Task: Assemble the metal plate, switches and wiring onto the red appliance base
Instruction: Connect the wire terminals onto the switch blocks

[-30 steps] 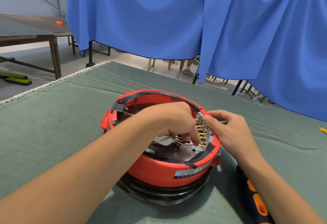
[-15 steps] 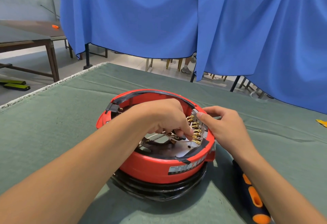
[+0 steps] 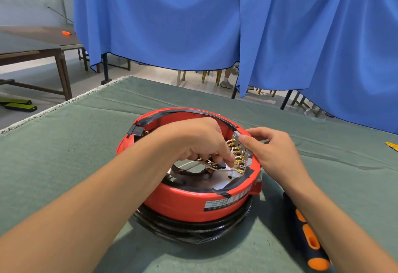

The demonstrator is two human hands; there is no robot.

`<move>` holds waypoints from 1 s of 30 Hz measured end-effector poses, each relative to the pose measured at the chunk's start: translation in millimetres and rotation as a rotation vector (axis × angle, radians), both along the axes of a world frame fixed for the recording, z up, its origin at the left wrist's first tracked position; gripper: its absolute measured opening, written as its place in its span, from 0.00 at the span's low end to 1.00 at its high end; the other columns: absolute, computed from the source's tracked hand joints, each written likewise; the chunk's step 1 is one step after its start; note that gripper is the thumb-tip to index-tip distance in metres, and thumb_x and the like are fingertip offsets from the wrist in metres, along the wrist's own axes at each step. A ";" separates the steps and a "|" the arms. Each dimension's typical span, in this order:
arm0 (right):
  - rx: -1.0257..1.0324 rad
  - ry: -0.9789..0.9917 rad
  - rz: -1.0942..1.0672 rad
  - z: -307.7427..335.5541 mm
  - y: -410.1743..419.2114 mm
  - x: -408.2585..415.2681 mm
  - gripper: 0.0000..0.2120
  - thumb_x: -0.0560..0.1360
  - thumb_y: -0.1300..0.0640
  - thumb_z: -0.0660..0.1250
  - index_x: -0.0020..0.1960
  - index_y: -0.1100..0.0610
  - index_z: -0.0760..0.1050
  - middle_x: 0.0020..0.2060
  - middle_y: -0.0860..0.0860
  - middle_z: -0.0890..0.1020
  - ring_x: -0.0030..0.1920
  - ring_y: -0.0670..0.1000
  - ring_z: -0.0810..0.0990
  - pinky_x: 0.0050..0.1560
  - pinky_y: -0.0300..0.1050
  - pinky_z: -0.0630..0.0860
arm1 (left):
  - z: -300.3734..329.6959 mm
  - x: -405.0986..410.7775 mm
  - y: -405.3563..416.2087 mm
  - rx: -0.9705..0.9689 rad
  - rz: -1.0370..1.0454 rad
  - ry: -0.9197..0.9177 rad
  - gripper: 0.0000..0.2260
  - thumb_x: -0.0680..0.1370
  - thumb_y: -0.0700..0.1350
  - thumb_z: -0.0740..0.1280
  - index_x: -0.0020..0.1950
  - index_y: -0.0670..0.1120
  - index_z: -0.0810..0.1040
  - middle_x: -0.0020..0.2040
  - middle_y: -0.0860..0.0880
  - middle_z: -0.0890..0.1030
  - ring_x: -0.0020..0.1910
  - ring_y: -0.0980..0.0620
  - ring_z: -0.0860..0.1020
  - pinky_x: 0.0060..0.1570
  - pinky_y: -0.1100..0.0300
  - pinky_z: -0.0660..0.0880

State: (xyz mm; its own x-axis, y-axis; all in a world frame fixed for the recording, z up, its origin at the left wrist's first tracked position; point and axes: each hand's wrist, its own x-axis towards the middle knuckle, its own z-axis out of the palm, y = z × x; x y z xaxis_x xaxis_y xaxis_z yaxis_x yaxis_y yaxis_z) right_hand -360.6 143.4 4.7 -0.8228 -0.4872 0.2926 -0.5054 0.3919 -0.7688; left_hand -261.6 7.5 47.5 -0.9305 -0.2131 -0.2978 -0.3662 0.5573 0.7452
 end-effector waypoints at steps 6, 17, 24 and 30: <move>-0.010 0.007 -0.009 1.2 -0.2 -0.5 0.07 0.74 0.52 0.69 0.49 0.52 0.82 0.42 0.46 0.83 0.44 0.52 0.82 0.47 0.49 0.78 | -0.3 -0.9 3.7 -0.030 -0.018 0.008 0.08 0.74 0.46 0.71 0.36 0.47 0.84 0.22 0.56 0.72 0.24 0.56 0.62 0.22 0.66 0.57; -0.006 -0.002 -0.005 0.8 -0.3 0.3 0.06 0.75 0.51 0.68 0.48 0.51 0.81 0.41 0.47 0.83 0.42 0.51 0.82 0.44 0.48 0.78 | -2.8 -3.9 3.6 -0.055 -0.027 0.023 0.08 0.74 0.47 0.71 0.35 0.47 0.84 0.22 0.56 0.72 0.24 0.57 0.63 0.22 0.67 0.58; -0.008 0.007 -0.006 -0.4 -0.4 -1.1 0.05 0.74 0.51 0.68 0.48 0.50 0.81 0.40 0.45 0.82 0.38 0.48 0.80 0.39 0.45 0.75 | -5.4 -5.9 5.6 -0.084 -0.093 0.054 0.09 0.76 0.45 0.69 0.36 0.47 0.82 0.24 0.55 0.72 0.23 0.57 0.65 0.22 0.67 0.61; -0.002 0.023 -0.010 -0.1 0.0 -0.2 0.07 0.75 0.52 0.68 0.49 0.52 0.82 0.40 0.45 0.82 0.38 0.47 0.79 0.41 0.46 0.75 | -6.2 -7.3 3.5 -0.091 -0.145 0.094 0.10 0.76 0.44 0.69 0.35 0.47 0.81 0.23 0.54 0.73 0.21 0.57 0.66 0.23 0.68 0.63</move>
